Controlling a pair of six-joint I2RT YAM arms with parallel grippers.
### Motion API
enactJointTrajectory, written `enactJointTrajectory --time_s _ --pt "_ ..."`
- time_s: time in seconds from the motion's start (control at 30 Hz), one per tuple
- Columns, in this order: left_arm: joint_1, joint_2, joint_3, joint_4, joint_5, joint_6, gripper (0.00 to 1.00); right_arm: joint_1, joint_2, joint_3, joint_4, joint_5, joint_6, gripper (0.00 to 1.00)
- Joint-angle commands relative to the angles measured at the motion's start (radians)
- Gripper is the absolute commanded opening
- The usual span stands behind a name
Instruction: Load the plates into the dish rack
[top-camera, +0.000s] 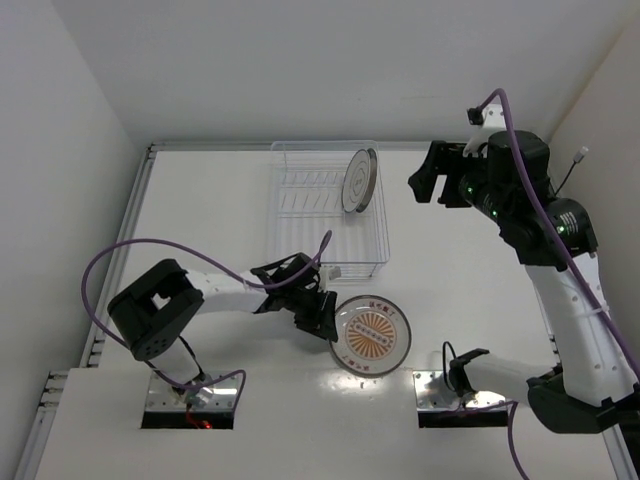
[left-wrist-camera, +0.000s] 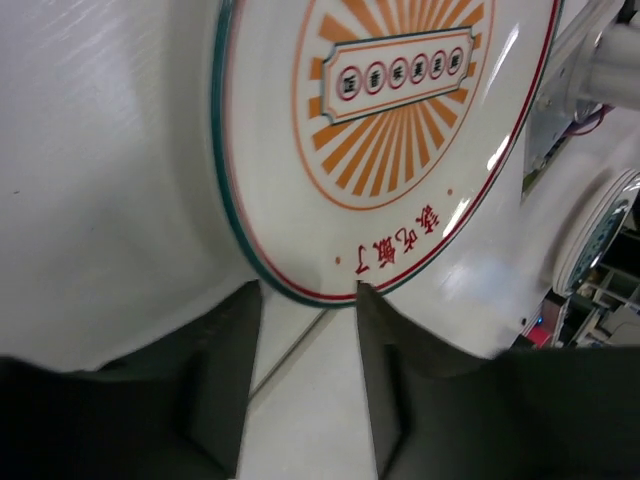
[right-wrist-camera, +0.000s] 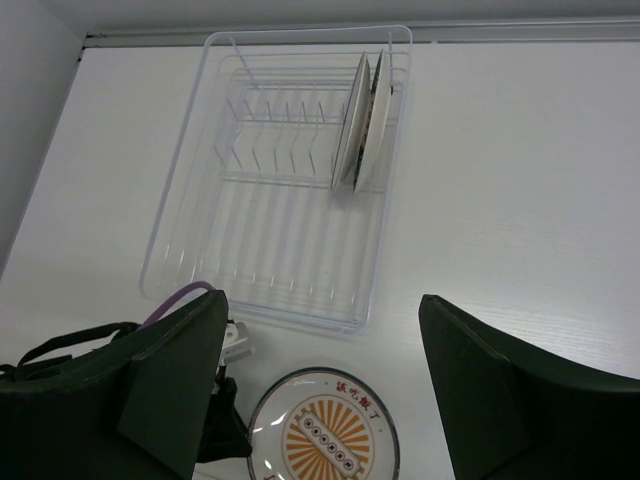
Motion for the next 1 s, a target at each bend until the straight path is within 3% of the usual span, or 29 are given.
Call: enactJointTrajectory --time_s 0.0,0.03,0.13,0.37,0.5,0.53,0.63,0.97 --pt "-0.02 0.014 -0.019 0.097 -0.004 -0.082 0.33 -0.005 -0.011 0.011 0.019 0.005 -0.017 0.74" --pt "-0.02 0.014 -0.019 0.098 -0.004 -0.082 0.2 -0.014 -0.001 0.023 0.01 0.005 -0.017 0.74" --pt "-0.03 0.003 -0.019 0.098 -0.004 -0.091 0.03 -0.014 -0.001 0.042 -0.001 0.005 -0.017 0.74" --pt "-0.059 0.003 0.0 0.036 -0.035 -0.113 0.01 -0.014 -0.02 0.029 -0.01 0.014 -0.017 0.74" --pt "-0.079 -0.046 -0.042 0.054 -0.078 -0.252 0.45 -0.014 -0.088 -0.043 0.013 0.045 0.017 0.74" --pt "-0.079 -0.094 -0.062 0.077 -0.104 -0.289 0.63 -0.014 -0.124 -0.061 0.024 0.045 0.029 0.74" --pt "-0.102 -0.164 -0.143 0.172 -0.141 -0.41 0.78 -0.014 -0.163 -0.125 0.036 0.056 0.039 0.74" --pt "-0.201 -0.244 -0.266 0.456 -0.401 -0.657 0.78 -0.014 -0.264 -0.207 0.036 0.015 0.077 0.74"
